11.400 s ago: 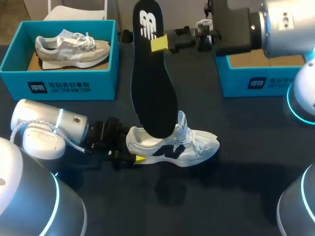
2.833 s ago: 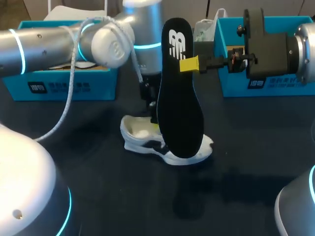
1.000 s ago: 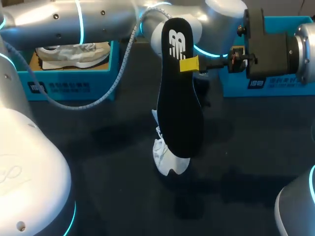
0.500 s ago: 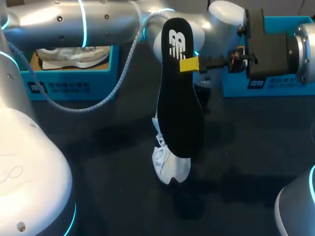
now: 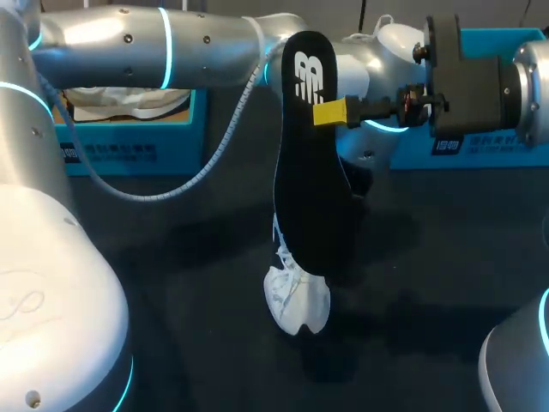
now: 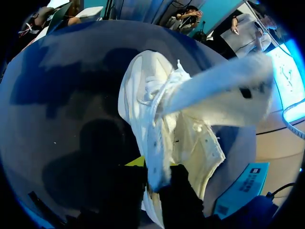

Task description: Take the shoe out of the shoebox, open the shoe tongue, remove and reinsert the insole, then place the shoe into the shoebox

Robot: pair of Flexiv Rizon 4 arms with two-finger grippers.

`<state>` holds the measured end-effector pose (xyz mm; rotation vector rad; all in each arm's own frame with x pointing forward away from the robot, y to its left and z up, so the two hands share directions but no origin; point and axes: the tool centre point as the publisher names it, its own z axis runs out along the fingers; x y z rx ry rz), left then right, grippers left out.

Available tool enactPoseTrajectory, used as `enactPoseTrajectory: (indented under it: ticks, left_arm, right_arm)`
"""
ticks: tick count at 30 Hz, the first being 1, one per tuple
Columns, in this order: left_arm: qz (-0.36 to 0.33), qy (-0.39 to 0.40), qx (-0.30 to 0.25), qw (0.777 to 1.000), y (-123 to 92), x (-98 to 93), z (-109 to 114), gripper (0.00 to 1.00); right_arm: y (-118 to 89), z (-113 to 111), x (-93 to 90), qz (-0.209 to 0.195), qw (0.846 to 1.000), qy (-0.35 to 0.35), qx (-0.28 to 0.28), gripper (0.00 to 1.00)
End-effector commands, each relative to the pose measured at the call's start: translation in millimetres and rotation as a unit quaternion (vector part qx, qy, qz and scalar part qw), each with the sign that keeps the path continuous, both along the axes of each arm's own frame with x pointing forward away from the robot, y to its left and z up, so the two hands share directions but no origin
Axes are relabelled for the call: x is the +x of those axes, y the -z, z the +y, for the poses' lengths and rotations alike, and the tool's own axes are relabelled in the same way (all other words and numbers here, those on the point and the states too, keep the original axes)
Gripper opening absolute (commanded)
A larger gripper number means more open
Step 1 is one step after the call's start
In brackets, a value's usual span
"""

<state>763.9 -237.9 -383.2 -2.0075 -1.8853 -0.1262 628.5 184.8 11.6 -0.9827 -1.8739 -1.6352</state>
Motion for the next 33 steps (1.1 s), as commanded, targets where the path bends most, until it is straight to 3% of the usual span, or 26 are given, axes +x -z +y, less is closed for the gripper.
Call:
enactPoseTrajectory:
  ticks: [1,14,25,33]
  left_arm:
    - [0.008,0.0,-0.004,1.0,-4,5.0,0,1.0]
    - [0.046,-0.005,-0.088,0.995,-44,17.1,-11,1.0]
    - [0.018,0.007,-0.19,0.982,-77,25.9,-11,1.0]
    - [-0.002,0.017,-0.283,0.959,-106,37.5,-17,1.0]
  right_arm:
    - [0,3,0.4,0.001,1.0,0.001,-0.001,0.0]
    - [0,3,0.4,0.001,1.0,0.001,-0.001,0.0]
    - [0,3,0.4,0.001,1.0,0.001,-0.001,0.0]
    - [0,3,0.4,0.001,1.0,0.001,-0.001,0.0]
